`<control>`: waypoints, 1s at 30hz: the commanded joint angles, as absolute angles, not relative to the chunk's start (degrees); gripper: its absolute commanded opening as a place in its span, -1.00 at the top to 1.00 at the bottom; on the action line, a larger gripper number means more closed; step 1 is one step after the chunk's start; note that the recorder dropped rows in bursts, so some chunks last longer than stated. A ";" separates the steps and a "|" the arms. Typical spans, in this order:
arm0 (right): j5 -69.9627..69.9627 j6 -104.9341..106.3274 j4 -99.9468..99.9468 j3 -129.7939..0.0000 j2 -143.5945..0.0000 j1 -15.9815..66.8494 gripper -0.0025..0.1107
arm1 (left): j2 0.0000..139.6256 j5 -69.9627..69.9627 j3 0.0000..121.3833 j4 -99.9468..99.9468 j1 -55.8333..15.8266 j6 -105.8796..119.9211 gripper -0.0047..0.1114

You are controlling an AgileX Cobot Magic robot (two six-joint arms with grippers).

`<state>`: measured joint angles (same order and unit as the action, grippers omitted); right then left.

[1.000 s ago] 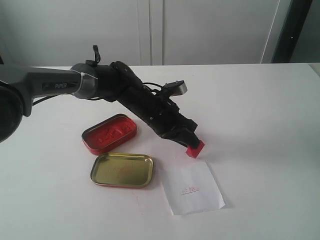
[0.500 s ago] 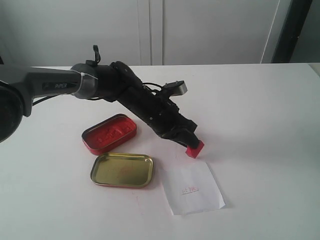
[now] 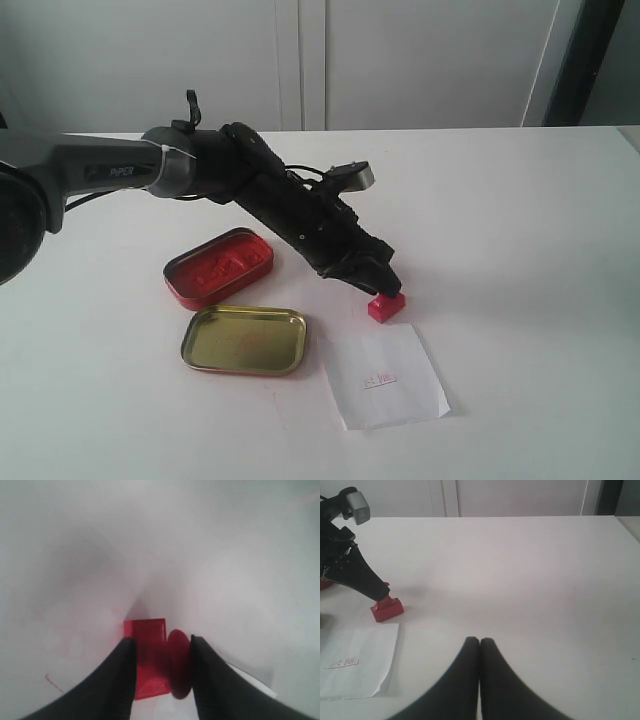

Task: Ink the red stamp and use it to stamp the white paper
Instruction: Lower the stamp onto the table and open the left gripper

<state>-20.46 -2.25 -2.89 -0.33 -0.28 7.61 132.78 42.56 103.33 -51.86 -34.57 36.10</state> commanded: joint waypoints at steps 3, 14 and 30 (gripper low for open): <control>-19.65 -2.16 -2.97 0.00 0.00 7.28 0.96 | 132.70 43.44 103.28 -52.16 -34.42 36.45 0.17; -19.65 -2.16 -2.97 0.00 0.00 7.28 0.96 | 132.19 42.61 103.39 -49.89 -34.42 36.45 0.17; -19.65 -2.16 -2.97 0.00 0.00 7.28 0.96 | 129.28 40.09 103.39 -44.82 -34.42 39.05 0.17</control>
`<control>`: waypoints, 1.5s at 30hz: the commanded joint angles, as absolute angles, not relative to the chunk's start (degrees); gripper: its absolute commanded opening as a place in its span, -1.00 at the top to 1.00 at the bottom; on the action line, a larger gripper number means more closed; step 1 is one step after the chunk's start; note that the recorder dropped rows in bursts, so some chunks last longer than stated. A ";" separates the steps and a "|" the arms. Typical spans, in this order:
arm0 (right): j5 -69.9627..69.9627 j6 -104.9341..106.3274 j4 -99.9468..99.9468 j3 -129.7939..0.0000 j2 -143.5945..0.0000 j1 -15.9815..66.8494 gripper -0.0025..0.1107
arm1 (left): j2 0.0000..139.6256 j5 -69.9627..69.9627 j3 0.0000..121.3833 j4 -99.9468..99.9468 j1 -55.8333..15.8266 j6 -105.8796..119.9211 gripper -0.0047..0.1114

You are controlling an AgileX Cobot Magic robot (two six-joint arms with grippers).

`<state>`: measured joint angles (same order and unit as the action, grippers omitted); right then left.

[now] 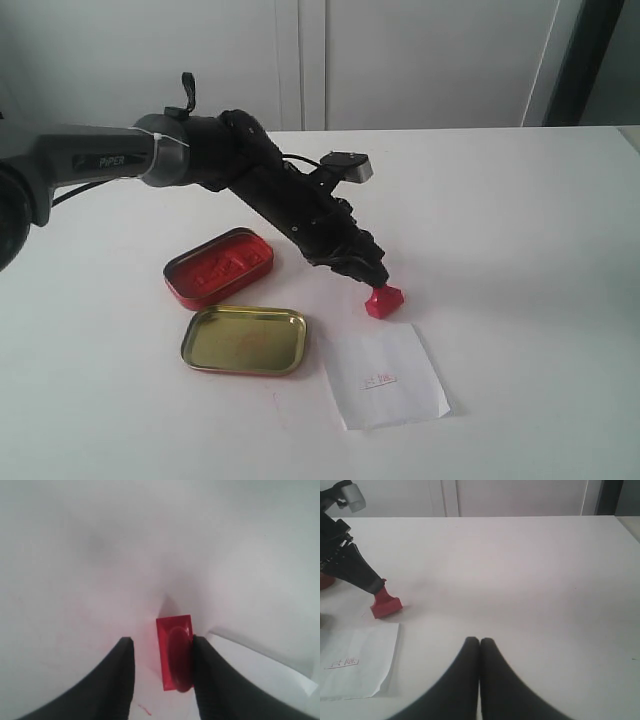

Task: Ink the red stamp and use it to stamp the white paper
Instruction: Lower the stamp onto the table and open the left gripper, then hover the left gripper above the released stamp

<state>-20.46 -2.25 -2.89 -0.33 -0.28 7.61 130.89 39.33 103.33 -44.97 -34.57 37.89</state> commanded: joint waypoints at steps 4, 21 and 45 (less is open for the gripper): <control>-19.65 -2.16 -2.97 0.00 0.00 7.28 0.96 | 127.91 39.82 103.39 -43.15 -34.42 39.44 0.18; -19.65 -2.16 -2.97 0.00 0.00 7.28 0.96 | 127.30 42.67 103.39 -44.55 -34.42 39.44 0.18; -19.65 -2.16 -2.97 0.00 0.00 7.28 0.96 | 127.42 41.53 103.39 -44.53 -36.77 48.06 0.18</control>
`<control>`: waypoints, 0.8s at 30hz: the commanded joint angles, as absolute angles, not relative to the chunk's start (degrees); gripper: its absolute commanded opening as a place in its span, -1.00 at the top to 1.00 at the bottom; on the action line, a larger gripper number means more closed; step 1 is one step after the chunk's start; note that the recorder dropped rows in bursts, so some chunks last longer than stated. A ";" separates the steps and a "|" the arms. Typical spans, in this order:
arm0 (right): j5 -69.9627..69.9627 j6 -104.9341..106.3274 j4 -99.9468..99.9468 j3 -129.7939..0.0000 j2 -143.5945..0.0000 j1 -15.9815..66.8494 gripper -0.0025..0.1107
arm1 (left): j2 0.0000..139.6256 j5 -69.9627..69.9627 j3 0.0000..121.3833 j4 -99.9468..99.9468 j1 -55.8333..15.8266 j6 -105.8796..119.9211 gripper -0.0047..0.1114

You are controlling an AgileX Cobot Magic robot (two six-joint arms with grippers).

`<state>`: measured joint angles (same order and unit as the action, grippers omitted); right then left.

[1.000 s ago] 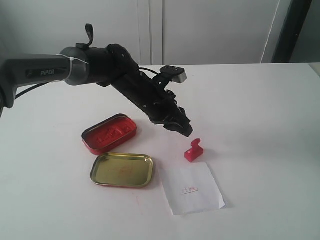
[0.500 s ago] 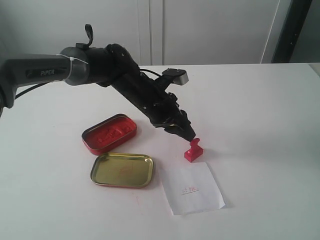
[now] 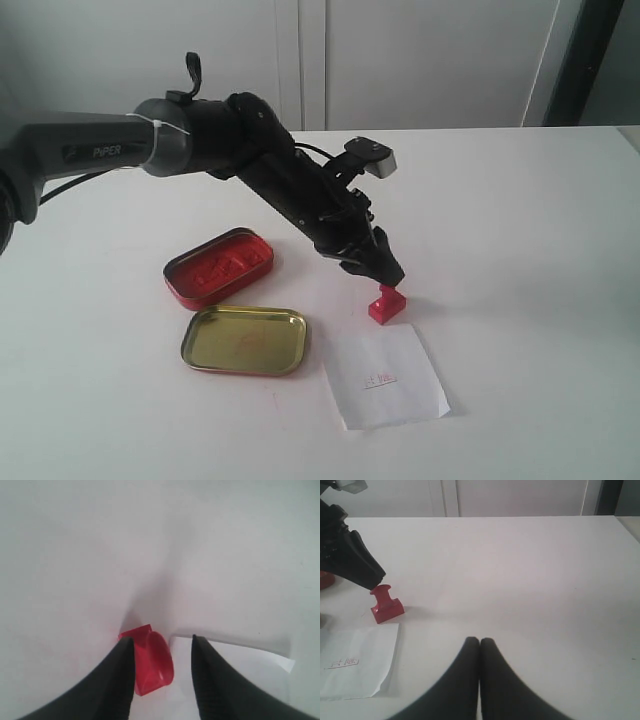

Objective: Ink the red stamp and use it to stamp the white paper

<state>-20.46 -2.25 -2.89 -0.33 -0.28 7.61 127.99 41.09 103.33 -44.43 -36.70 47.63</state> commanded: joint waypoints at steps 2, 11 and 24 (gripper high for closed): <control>-19.65 -2.16 -2.97 0.00 0.00 7.28 0.96 | 127.41 41.53 103.39 -44.43 -36.77 48.06 0.18; -19.65 -2.16 -2.97 0.00 0.00 7.28 0.96 | 127.41 41.53 103.04 -43.60 -36.77 48.06 0.18; -19.65 -2.16 -2.87 0.00 0.00 7.28 0.96 | 128.47 34.96 101.69 -39.33 -36.77 45.84 0.18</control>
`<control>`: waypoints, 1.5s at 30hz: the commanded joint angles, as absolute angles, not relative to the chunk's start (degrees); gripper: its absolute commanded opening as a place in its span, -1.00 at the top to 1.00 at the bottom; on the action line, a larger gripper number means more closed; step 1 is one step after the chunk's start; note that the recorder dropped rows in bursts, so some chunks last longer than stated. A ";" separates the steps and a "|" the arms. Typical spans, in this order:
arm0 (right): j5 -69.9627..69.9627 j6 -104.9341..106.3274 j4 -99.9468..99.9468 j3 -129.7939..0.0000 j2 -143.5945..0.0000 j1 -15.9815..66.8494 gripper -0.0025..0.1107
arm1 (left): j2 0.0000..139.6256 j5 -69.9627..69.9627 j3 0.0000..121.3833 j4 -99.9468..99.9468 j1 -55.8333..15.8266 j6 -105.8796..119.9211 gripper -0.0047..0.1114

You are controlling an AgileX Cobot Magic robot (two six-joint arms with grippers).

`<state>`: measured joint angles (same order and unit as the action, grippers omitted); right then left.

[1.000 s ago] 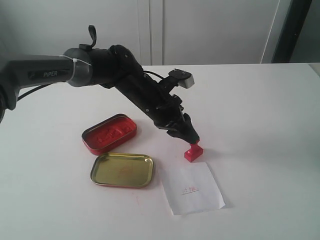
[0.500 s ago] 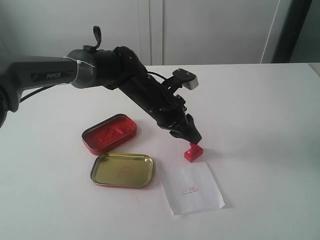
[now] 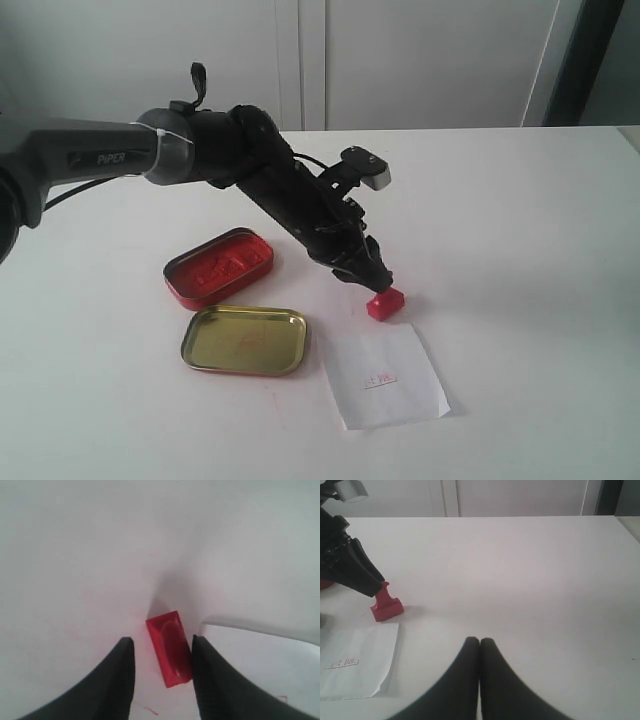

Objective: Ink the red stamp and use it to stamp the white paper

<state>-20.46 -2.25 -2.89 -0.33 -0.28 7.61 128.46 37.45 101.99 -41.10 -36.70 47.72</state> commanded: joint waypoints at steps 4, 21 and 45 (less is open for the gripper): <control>-19.65 -2.16 -2.87 0.00 0.00 7.28 0.96 | 128.47 33.88 101.69 -36.93 -36.66 44.70 0.18; -19.65 -2.16 -2.97 0.00 0.00 7.28 0.96 | 126.70 33.84 102.17 -31.30 -36.66 44.70 0.18; -19.65 -2.16 -2.97 0.00 0.00 7.28 0.96 | 124.47 37.55 102.42 -25.23 -36.66 36.23 0.92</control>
